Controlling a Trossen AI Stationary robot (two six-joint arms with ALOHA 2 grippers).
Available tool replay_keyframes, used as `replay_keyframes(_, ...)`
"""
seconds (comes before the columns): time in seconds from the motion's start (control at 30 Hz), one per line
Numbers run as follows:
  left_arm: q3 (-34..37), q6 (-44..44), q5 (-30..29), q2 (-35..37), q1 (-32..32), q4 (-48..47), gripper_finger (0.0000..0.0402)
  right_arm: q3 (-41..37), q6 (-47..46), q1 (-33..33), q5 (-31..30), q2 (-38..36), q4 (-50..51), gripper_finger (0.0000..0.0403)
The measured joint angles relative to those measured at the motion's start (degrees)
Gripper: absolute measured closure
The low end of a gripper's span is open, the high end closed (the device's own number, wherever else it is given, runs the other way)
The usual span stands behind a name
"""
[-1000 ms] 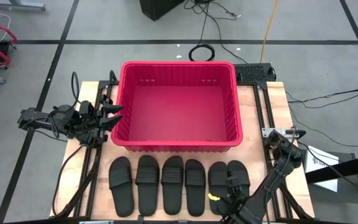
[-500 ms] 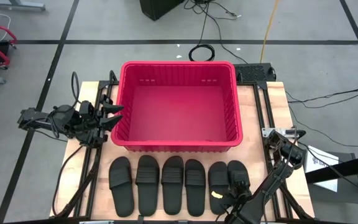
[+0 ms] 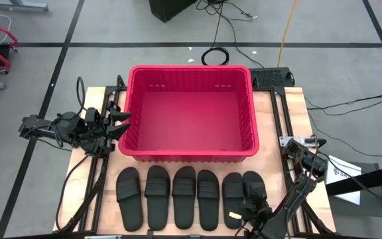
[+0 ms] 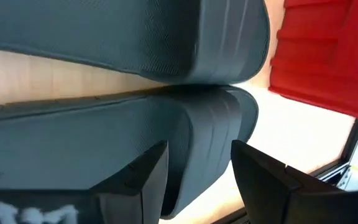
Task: Pick and place slides into bin
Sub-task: Put the black slide into the red bin
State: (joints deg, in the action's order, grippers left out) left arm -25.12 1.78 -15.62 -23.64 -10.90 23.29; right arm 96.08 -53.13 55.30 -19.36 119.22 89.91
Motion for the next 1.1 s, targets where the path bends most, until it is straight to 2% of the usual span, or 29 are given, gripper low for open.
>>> replay_keyframes(0.2, 0.0, 0.0, 0.0, 0.0, 0.0, 0.0, 0.0222, -5.3, -2.3, 1.0, 3.2, 0.0, 0.1, 0.0234)
replay_keyframes(0.5, 0.0, 0.0, 0.0, 0.0, 0.0, 0.0, 0.0222, -12.0, -4.7, 1.1, 2.9, 0.0, 0.0, 0.0234)
replay_keyframes(0.77, 0.0, 0.0, 0.0, 0.0, 0.0, 0.0, 0.0222, -17.6, -7.6, 1.1, 2.1, 0.0, -4.7, 0.0236)
replay_keyframes(0.9, 0.0, 0.0, 0.0, 0.0, 0.0, 0.0, 0.0222, -18.1, -9.4, 1.1, 1.7, 0.0, -3.6, 0.0259)
replay_keyframes(1.1, 0.0, 0.0, 0.0, 0.0, 0.0, 0.0, 0.0222, -18.1, -9.3, 1.1, 1.6, 0.0, -2.4, 0.0323)
